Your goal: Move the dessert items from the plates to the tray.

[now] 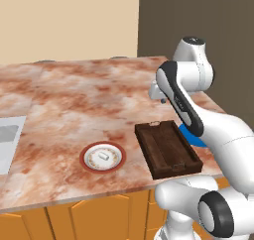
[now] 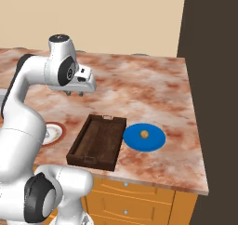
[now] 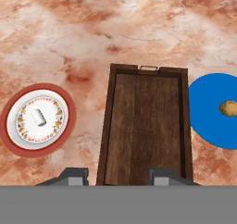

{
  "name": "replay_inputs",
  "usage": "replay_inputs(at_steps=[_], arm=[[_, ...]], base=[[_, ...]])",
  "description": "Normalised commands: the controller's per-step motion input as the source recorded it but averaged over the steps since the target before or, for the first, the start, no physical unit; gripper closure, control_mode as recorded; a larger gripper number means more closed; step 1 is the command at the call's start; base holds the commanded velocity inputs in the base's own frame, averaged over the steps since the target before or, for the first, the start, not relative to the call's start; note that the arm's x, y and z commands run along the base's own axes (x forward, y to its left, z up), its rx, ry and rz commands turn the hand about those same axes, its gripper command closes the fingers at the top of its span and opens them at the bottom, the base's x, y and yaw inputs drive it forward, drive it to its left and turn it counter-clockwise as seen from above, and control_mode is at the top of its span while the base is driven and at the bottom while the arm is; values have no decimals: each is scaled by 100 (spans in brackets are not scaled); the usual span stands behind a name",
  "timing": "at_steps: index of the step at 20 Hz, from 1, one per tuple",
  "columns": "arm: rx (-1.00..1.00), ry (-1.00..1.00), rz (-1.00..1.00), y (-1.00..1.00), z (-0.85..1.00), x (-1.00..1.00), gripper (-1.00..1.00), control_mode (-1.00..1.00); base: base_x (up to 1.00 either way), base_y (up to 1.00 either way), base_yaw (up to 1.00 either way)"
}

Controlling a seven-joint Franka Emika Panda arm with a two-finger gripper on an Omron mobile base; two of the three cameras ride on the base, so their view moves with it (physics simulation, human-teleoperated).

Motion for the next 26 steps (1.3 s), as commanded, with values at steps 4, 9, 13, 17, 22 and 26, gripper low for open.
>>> replay_inputs(at_steps=[4,9,13,17,22,26], arm=[[1,0,0,-6,-1,0,-100,-100],[0,0,0,0,0,0,-100,-100],[0,1,0,42,-28,0,-100,-100],[0,9,1,78,-34,0,-100,-100],[0,15,6,83,-29,3,-100,-100],[0,20,15,58,-31,1,-100,-100]], base=[[0,0,0],[0,0,0],[0,0,0],[0,0,0],[0,0,0],[0,0,0]])
